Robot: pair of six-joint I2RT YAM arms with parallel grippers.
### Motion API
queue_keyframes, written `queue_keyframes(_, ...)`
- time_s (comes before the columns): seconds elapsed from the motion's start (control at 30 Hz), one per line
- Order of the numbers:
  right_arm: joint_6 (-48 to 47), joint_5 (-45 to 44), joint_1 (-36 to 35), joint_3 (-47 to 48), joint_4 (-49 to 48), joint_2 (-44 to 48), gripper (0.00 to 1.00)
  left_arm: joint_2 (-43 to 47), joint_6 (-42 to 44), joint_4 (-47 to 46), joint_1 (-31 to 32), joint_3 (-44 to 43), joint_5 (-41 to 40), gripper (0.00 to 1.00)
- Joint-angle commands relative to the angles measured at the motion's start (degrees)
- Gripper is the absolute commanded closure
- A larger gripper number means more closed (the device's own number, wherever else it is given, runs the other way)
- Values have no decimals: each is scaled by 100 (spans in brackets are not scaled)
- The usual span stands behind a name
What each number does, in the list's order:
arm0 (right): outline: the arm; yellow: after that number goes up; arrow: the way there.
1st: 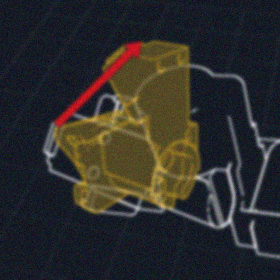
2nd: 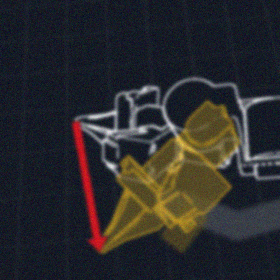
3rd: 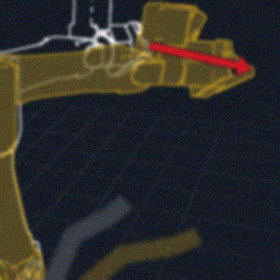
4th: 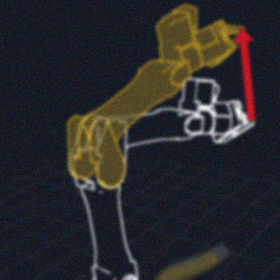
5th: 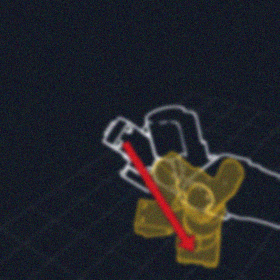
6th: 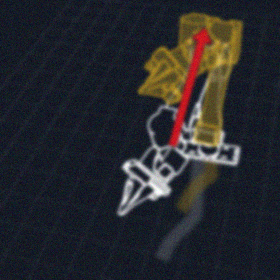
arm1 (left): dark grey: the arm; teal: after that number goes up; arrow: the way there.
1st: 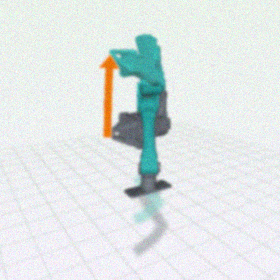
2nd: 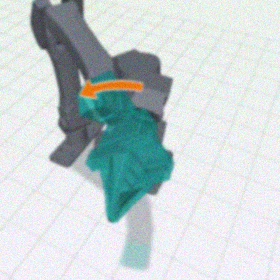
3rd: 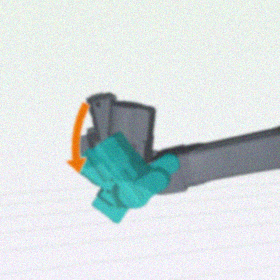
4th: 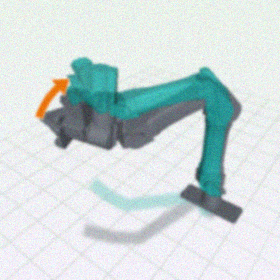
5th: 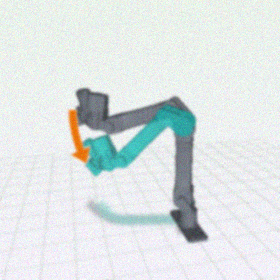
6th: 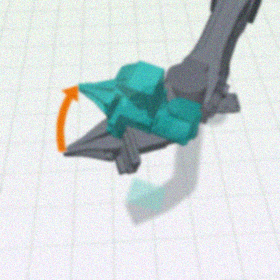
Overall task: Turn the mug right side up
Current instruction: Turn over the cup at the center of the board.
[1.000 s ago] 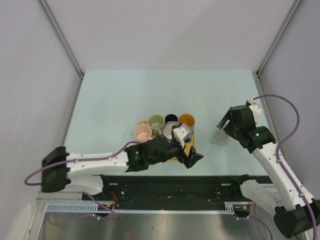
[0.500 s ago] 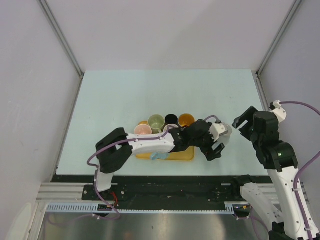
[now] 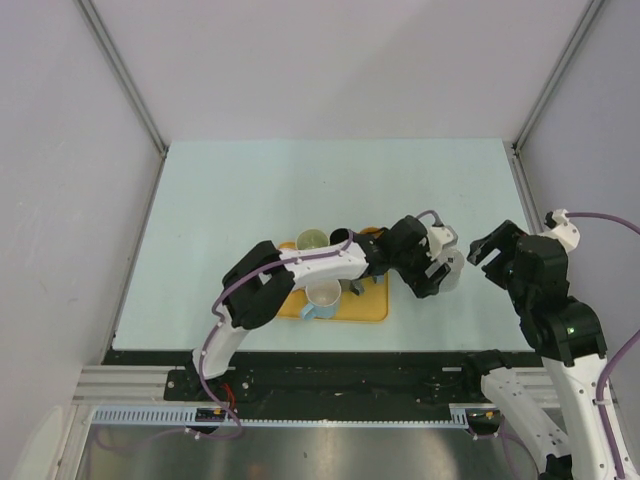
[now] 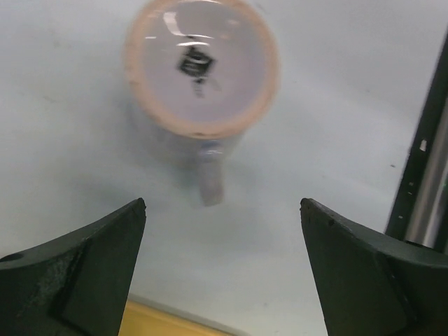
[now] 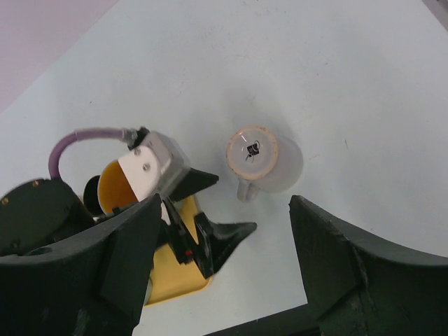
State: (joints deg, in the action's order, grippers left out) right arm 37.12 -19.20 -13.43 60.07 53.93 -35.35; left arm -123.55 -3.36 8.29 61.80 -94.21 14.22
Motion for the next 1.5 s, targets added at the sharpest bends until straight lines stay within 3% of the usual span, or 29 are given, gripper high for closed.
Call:
queue_keyframes(0.0, -135, -128, -28, 145, -85, -59, 21, -117, 318, 515, -405, -650, 143, 5)
queue_keyframes(0.83, -153, -137, -19, 48, -199, -209, 21, -1022, 318, 1210, -133, -2127, 143, 5)
queue_keyframes(1.47, -179, -198, -28, -75, -243, -174, 21, -1295, 318, 1218, -142, -2303, 143, 5)
